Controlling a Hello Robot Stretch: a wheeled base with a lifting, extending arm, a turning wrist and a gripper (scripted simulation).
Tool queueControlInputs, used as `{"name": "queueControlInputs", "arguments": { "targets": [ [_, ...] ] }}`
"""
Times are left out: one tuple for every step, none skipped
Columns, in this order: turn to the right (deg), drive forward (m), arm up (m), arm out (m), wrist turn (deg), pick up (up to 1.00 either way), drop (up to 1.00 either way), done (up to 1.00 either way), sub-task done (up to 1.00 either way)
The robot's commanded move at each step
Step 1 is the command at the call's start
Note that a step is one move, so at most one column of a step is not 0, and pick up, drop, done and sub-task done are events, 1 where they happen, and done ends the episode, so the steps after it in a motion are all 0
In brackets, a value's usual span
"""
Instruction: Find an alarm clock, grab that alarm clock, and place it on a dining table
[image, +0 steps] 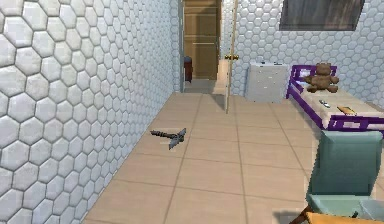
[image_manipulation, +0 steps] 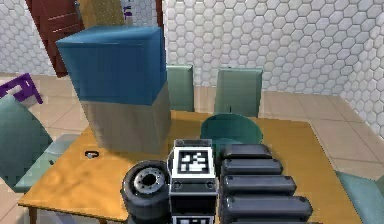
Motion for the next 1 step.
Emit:
{"name": "queueControlInputs", "arguments": {
  "targets": [
    [0.0, 0.00, 0.00, 0.48, 0.0, 0.00, 0.00, 0.00, 0.00]
  ]
}}
